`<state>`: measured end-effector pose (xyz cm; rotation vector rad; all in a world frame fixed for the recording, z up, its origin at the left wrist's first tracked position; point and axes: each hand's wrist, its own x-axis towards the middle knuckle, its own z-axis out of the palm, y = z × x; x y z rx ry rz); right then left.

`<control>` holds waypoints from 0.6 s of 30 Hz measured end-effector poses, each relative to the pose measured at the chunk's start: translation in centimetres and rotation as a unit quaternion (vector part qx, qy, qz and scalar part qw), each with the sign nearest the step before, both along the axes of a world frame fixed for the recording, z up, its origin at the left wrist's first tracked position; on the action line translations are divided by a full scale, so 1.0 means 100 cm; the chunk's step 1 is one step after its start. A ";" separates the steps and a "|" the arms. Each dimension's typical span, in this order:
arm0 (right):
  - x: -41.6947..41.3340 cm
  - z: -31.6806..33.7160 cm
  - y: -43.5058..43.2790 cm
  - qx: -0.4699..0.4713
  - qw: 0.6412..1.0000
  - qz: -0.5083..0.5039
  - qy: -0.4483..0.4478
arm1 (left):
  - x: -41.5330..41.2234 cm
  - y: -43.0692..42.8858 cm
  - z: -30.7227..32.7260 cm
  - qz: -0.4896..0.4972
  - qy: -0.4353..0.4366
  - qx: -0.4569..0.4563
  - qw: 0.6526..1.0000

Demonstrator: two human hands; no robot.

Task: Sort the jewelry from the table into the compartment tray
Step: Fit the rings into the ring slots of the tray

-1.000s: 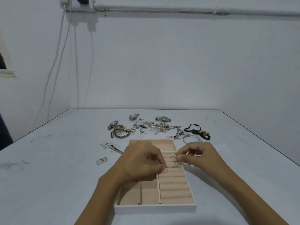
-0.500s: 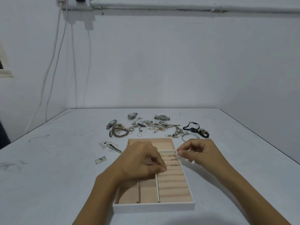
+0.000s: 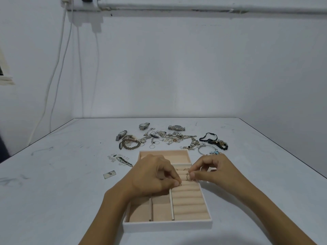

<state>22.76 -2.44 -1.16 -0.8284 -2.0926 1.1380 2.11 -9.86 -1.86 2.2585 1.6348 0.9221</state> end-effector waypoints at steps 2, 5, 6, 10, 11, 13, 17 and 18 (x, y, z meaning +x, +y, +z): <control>0.000 -0.001 -0.001 -0.002 1.000 0.004 -0.006 | 0.000 0.000 -0.001 0.001 -0.009 -0.002 1.000; 0.000 -0.002 -0.001 0.003 1.000 0.007 -0.014 | 0.000 0.001 -0.002 -0.003 -0.020 -0.004 1.000; 0.000 -0.002 -0.002 0.005 1.000 0.009 -0.017 | 0.000 0.001 -0.002 -0.006 -0.023 -0.004 1.000; 0.000 -0.002 -0.002 0.014 0.999 0.021 -0.023 | 0.000 0.002 -0.004 -0.010 -0.035 -0.002 0.999; 0.000 -0.002 -0.002 0.016 0.999 0.025 -0.023 | 0.001 0.002 -0.004 -0.009 -0.031 0.001 0.999; 0.001 -0.003 -0.001 0.020 0.999 0.030 -0.025 | 0.002 0.003 -0.005 -0.008 -0.026 0.007 1.000; 0.001 -0.003 -0.001 0.028 0.999 0.037 -0.029 | 0.002 0.003 -0.005 -0.015 -0.022 0.010 1.000; 0.001 -0.003 -0.001 0.029 0.998 0.038 -0.030 | 0.002 0.003 -0.004 -0.016 -0.024 0.009 1.000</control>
